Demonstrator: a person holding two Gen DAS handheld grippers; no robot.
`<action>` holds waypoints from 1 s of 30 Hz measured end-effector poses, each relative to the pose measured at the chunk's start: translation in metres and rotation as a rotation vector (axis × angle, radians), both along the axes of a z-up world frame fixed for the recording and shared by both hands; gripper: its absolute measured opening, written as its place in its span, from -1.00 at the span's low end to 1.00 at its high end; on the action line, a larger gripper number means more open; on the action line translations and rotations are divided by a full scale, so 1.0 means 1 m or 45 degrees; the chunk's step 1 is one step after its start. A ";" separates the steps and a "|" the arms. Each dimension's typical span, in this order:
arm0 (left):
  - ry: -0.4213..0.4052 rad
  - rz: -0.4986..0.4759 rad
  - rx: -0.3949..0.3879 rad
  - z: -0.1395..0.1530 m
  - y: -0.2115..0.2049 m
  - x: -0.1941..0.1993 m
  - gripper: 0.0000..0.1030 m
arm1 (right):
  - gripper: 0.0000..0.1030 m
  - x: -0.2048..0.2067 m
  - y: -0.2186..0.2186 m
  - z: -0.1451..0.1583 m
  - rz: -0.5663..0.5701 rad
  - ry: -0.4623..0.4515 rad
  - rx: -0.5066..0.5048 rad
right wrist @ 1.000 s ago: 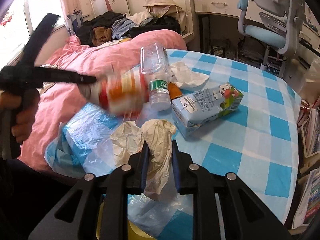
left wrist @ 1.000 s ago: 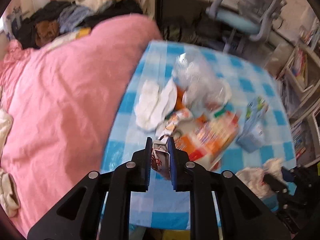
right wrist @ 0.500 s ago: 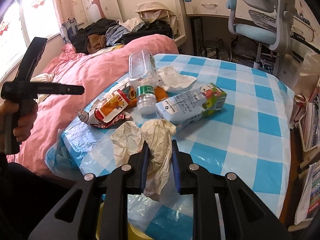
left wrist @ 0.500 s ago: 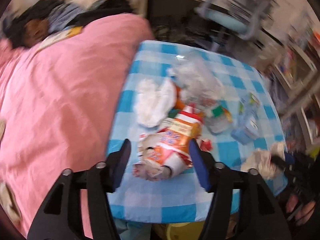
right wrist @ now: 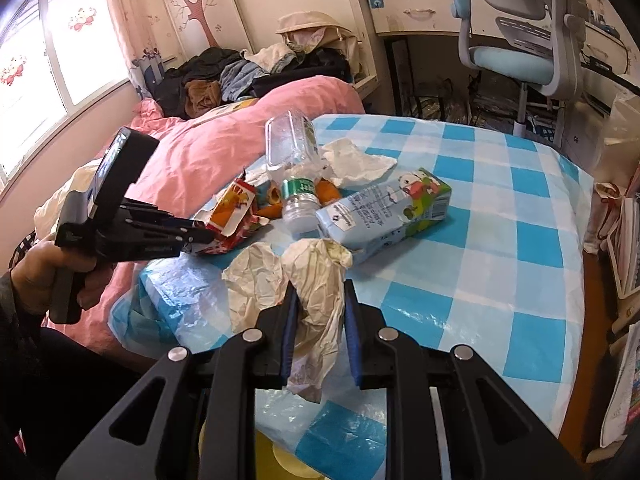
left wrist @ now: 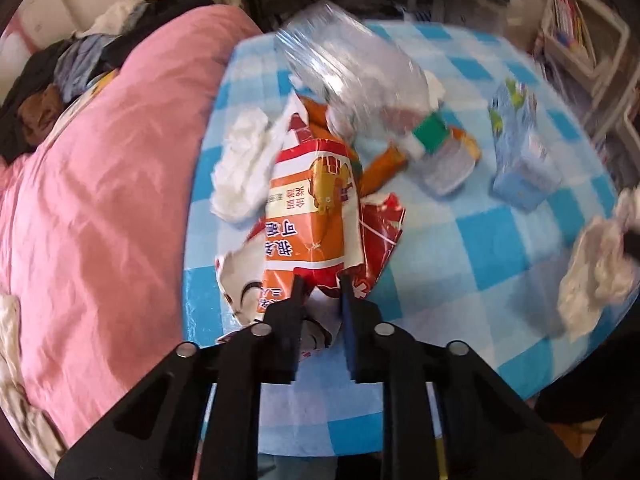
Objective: Collect trash
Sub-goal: 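Lift the tissue with the right tool while the left tool lifts the wrapper, then open the right tool over the yellow bin while the left tool drops the wrapper in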
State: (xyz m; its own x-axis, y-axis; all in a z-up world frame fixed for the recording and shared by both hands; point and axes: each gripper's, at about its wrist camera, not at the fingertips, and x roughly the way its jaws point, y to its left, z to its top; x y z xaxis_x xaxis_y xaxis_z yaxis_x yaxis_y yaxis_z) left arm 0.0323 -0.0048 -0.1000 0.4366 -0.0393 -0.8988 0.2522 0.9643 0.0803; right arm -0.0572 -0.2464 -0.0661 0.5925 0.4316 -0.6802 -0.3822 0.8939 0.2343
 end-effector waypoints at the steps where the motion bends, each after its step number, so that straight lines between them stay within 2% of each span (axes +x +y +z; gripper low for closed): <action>1: -0.018 0.019 -0.048 0.005 0.003 -0.002 -0.71 | -0.57 -0.002 0.001 0.002 0.008 -0.005 0.008; 3: -0.054 0.062 -0.198 0.020 0.014 -0.008 -0.71 | -0.57 -0.005 0.005 0.004 0.024 -0.017 0.010; 6: -0.110 0.068 -0.332 0.038 0.021 -0.025 -0.71 | -0.57 -0.010 0.011 0.010 0.055 -0.037 0.011; 9: -0.157 0.048 -0.452 0.053 0.021 -0.046 -0.71 | -0.57 -0.017 0.017 0.017 0.095 -0.059 0.015; 12: -0.175 0.027 -0.520 0.059 0.018 -0.069 -0.71 | -0.57 -0.030 0.023 0.018 0.137 -0.069 0.024; 22: -0.114 0.010 -0.560 0.049 0.009 -0.133 -0.71 | -0.56 -0.081 0.034 0.003 0.193 -0.009 0.017; 25: -0.076 0.009 -0.533 0.040 0.005 -0.149 -0.70 | -0.46 -0.090 0.038 -0.004 0.221 0.044 0.002; 26: -0.058 0.009 -0.528 0.036 0.003 -0.155 -0.70 | -0.33 -0.093 0.039 -0.006 0.218 0.048 -0.006; 29: -0.010 0.005 -0.523 0.028 -0.002 -0.172 -0.68 | -0.26 -0.102 0.038 -0.009 0.208 0.062 -0.016; 30: 0.018 -0.003 -0.527 0.025 -0.005 -0.178 -0.68 | -0.15 -0.104 0.036 -0.010 0.192 0.059 -0.020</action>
